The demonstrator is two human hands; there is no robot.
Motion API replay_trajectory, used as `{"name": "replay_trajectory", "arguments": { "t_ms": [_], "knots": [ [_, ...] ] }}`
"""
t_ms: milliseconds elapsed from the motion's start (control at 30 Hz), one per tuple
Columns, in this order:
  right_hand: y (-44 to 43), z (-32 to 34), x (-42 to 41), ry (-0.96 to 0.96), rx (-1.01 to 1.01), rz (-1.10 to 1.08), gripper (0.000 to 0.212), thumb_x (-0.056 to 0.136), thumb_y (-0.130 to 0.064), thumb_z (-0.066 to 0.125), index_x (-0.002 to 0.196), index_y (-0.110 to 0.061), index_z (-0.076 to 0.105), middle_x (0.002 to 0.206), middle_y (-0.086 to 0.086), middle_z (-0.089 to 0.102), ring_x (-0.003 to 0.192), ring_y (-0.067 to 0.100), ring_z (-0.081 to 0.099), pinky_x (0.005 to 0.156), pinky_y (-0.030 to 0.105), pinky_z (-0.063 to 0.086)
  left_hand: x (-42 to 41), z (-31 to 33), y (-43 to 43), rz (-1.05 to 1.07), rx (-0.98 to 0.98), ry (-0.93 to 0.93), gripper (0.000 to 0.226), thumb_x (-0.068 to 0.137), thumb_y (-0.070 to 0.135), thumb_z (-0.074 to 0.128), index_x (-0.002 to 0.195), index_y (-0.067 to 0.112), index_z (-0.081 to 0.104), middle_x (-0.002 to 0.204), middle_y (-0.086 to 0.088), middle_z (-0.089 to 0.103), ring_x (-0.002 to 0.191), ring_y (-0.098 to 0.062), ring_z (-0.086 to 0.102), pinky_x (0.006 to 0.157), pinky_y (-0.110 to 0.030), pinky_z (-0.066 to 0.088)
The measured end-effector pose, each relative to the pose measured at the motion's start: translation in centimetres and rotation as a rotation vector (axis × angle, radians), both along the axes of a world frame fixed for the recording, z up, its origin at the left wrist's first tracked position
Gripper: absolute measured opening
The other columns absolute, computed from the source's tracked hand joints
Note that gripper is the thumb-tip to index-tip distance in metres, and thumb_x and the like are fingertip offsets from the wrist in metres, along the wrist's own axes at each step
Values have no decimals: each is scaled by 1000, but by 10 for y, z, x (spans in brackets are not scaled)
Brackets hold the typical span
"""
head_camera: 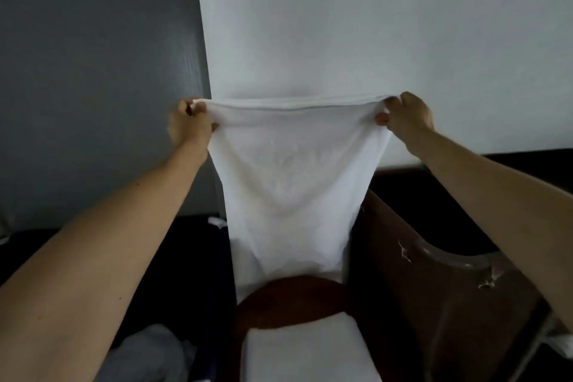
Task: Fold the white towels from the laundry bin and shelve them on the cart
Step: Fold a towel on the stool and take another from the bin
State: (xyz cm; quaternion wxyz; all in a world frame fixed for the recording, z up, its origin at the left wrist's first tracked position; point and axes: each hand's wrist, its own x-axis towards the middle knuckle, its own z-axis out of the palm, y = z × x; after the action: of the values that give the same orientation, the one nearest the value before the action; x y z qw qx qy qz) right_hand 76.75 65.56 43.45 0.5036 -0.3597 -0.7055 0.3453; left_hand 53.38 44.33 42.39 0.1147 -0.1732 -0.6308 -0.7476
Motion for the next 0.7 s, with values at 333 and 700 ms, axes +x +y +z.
{"name": "replay_trajectory", "arguments": {
  "t_ms": [333, 700],
  "knots": [
    [-63, -90, 133, -316, -110, 218, 17, 90, -19, 48, 79, -7, 52, 78, 11, 65, 91, 35, 64, 75, 36, 51, 170, -111, -97, 138, -117, -207, 25, 96, 13, 46, 116, 6, 59, 105, -4, 49, 90, -17, 52, 71, -28, 53],
    [-116, -155, 232, -515, -185, 238, 24, 93, -22, 41, 71, -12, 46, 67, 6, 62, 78, 25, 61, 59, 27, 39, 262, -181, -156, 86, -253, -338, 22, 97, 13, 45, 112, 7, 61, 105, -4, 50, 91, -19, 53, 77, -29, 53]
  ]
}}
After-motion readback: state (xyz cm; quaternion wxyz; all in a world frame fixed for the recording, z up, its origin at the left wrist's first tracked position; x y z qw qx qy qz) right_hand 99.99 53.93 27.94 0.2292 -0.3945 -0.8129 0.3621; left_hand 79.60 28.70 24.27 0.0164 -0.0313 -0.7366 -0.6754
